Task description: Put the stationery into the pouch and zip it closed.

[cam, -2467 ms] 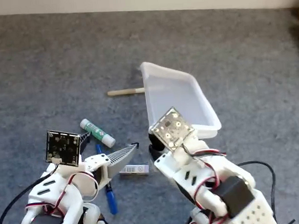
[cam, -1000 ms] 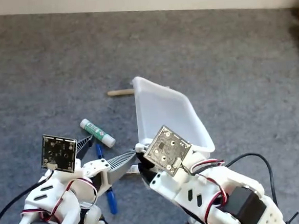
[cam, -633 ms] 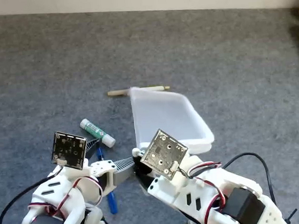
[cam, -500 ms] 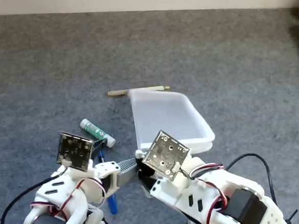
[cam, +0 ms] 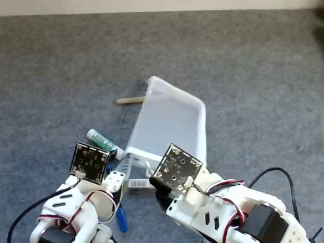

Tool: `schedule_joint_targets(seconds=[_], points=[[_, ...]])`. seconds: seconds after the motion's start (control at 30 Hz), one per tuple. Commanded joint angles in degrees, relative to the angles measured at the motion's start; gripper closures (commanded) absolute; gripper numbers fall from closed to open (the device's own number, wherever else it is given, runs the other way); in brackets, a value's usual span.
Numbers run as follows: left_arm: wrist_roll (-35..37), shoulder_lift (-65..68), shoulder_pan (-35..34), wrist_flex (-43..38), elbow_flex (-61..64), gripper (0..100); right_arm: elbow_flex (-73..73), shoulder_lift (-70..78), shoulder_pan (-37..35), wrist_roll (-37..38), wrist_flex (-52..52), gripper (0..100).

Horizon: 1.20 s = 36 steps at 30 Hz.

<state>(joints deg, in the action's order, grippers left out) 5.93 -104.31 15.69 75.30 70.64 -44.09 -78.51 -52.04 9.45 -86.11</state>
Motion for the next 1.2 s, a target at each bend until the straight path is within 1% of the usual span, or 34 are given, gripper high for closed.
schedule_joint_targets(seconds=[0.0, 0.07, 0.17, 0.33, 0.43, 0.7, 0.8, 1.0, 1.1, 1.17], points=[[-0.6, -0.3, -1.6, -1.5, -0.7, 97, 1.0, -0.6, 5.8, 0.5, -0.2, 99.3], [-0.6, -0.3, -3.1, -2.2, -0.7, 99, 0.7, -0.6, 9.2, 2.3, -0.3, 99.3], [-0.5, -0.3, -7.0, -3.3, -0.3, 99, 0.8, -0.6, 13.1, 3.2, -0.6, 99.3], [-0.4, -0.3, -10.2, -3.4, -0.3, 99, 1.1, -0.6, 16.8, 5.9, -3.6, 99.3], [-0.4, -0.3, -10.4, -3.4, -0.3, 99, 1.1, -0.6, 19.6, 6.1, -3.8, 99.3], [-0.5, -0.3, -10.4, -3.1, -0.3, 99, 1.1, -0.6, 28.7, 10.5, -4.1, 99.3], [-0.5, -0.3, -10.4, -3.1, -0.2, 99, 1.2, -0.6, 30.7, 12.0, -5.2, 99.3], [-0.6, -0.3, -10.4, -3.1, -0.2, 99, 4.0, -0.6, 34.8, 12.1, -6.2, 99.3], [-0.6, -0.3, -10.5, -3.1, -0.2, 99, 4.1, -0.6, 37.3, 14.6, -8.3, 99.3], [-0.6, -0.3, -10.5, -3.1, -0.1, 99, 4.1, -0.6, 39.0, 14.9, -8.5, 99.3]])
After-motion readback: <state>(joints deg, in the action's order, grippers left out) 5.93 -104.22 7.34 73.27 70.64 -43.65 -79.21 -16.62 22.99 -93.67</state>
